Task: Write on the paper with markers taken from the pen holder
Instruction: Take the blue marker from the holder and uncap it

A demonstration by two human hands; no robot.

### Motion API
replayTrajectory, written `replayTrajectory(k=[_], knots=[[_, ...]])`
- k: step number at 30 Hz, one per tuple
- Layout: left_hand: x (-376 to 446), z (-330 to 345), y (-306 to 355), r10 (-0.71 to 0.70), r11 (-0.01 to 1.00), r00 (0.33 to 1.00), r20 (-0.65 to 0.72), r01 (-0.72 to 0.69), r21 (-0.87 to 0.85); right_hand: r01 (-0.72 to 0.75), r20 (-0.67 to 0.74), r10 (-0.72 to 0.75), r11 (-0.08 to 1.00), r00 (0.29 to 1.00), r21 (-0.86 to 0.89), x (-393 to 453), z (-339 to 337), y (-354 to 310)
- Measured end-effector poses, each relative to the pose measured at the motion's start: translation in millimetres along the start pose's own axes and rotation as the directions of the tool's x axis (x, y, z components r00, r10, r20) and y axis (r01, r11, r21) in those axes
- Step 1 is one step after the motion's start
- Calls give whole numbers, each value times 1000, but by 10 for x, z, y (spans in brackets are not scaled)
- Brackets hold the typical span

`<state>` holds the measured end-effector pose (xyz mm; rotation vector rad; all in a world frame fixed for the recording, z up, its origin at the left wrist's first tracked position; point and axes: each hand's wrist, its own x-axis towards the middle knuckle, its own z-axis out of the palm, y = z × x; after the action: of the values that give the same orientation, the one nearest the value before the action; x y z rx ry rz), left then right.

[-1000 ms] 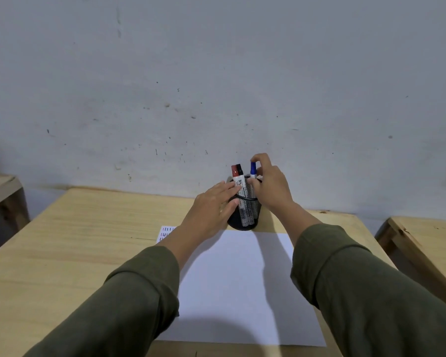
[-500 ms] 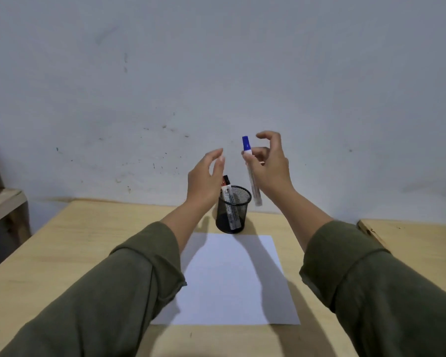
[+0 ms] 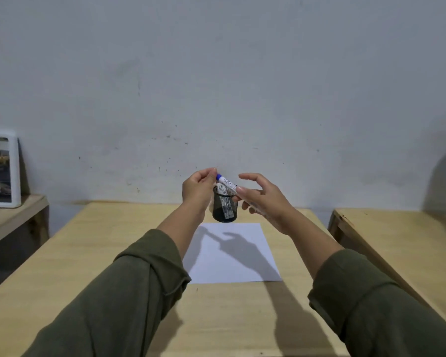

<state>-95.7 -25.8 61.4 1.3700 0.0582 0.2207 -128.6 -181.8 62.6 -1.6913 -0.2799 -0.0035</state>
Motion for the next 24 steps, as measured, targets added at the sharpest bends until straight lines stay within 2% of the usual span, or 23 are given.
replayTrajectory(k=[3,6,11,14,18,24], knots=[[-150,-9,15,-94,993,991,-92,87,-78,-20,13,17,961,1000,277,-142,16,28],[-312,36,27,-150,985,984,-93,140,-105,12,-54,16,877,998,480,-235,119,39],[-463,1,72,-100,991,995,22,102,-90,59,-161,36,835,986,547,-241,263,21],[-492,-83,97,-48,989,992,114,64,-136,54,-149,46,795,988,604,-222,303,-6],[-508,-123,105,-21,964,970,243,83,-251,49,-127,46,752,991,657,-202,383,2],[-467,-145,89,-19,939,968,251,103,-327,11,-82,64,720,995,694,-203,447,-6]])
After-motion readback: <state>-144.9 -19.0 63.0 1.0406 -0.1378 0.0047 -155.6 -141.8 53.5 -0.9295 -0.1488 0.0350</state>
